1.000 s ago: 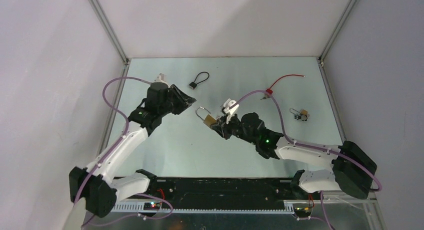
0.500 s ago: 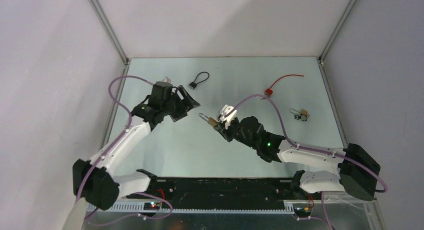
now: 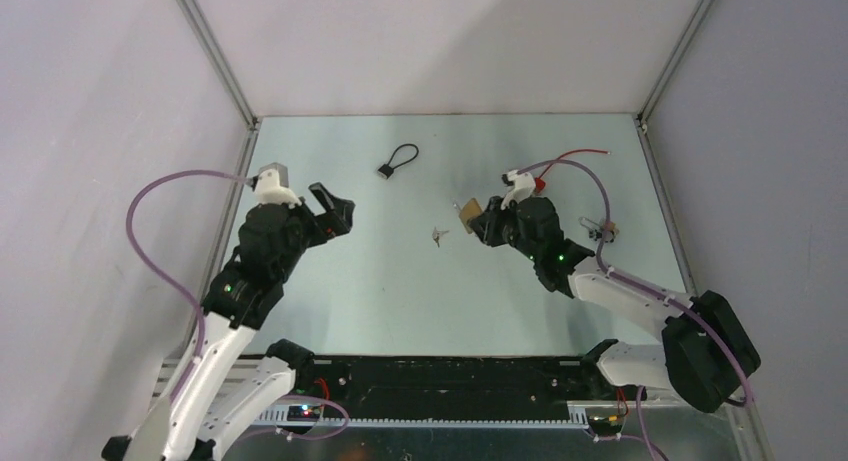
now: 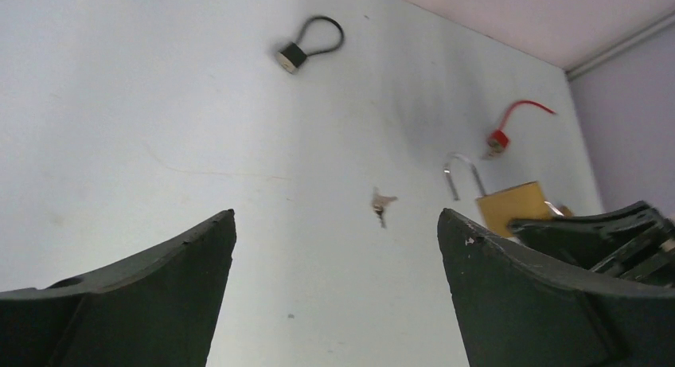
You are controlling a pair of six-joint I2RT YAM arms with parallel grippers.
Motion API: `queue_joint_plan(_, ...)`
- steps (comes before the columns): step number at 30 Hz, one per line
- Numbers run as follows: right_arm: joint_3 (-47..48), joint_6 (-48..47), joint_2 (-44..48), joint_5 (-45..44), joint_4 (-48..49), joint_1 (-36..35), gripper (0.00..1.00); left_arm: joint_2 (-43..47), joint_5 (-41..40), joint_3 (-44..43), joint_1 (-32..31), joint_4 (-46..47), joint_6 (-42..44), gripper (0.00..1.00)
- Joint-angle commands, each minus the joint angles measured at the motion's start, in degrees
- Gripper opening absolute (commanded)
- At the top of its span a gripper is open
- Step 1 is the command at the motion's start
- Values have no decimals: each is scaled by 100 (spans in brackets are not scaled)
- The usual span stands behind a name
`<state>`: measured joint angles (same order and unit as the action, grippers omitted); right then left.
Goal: Unlock with the key
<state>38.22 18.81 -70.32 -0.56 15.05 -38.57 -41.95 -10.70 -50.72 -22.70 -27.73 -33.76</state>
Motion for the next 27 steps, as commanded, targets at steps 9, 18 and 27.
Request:
queue_joint_plan(9, -190, 2095, -1058, 1320, 750, 1803, 0, 1037, -1392, 704, 33, 135, 1513, 100)
queue_joint_plan(18, -200, 2286, -1814, 1725, 1011, 2795, 0, 1175, -1784, 996, 24, 308, 1802, 100)
queue_joint_plan(27, -82, 2189, -2074, 2184, 941, 3707, 5, 1181, -1829, 1235, 36, 569, 1923, 100)
